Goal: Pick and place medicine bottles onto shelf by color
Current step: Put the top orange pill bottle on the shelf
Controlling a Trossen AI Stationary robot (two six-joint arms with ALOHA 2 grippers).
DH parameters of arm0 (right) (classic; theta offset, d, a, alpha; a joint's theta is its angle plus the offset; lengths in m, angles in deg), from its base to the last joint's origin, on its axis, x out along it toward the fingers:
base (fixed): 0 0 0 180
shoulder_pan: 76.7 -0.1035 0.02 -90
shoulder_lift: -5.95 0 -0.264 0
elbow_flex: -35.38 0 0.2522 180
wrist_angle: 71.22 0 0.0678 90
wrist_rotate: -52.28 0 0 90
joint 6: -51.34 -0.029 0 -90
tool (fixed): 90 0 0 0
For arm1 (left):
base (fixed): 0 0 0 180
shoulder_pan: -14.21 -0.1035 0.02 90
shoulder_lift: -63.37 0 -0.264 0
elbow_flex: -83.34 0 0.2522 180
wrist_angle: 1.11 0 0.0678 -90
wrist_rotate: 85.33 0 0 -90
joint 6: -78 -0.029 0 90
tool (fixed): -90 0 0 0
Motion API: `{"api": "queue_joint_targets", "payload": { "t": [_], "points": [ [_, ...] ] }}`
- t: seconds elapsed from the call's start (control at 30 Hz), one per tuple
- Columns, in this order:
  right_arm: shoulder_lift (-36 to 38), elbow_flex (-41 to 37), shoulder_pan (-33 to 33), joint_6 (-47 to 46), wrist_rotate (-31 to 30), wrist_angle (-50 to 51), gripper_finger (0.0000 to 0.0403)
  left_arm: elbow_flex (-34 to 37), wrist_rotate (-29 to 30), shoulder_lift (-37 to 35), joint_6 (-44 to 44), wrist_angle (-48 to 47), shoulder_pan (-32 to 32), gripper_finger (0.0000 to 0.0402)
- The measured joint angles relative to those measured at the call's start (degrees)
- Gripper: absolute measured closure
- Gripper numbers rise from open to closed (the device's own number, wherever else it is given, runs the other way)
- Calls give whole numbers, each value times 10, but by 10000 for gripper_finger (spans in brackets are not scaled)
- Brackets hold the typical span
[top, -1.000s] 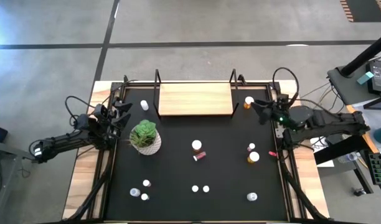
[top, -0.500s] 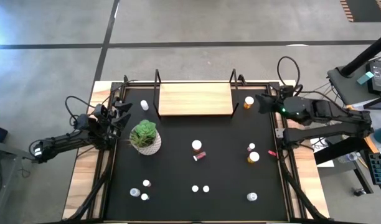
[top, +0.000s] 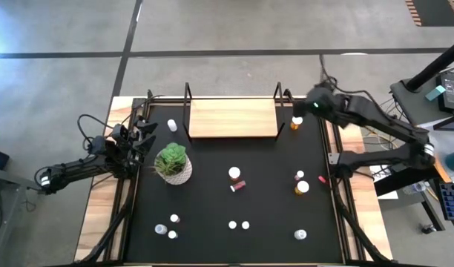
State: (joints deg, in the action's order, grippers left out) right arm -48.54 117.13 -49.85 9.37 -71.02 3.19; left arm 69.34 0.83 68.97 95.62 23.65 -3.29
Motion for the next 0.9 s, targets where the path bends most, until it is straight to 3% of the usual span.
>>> {"api": "queue_joint_targets", "payload": {
  "t": [0.27, 0.53, 0.9],
  "points": [
    [-86, 12, 158, 97, 186, 28, 197, 0, 0, 0, 0, 0, 0, 168],
    [-165, 12, 225, 136, 230, 67, 197, 0, 0, 0, 0, 0, 0, 168],
    [-219, 11, 228, 196, 273, 81, 197, 0, 0, 0, 0, 0, 0, 168]
  ]
}}
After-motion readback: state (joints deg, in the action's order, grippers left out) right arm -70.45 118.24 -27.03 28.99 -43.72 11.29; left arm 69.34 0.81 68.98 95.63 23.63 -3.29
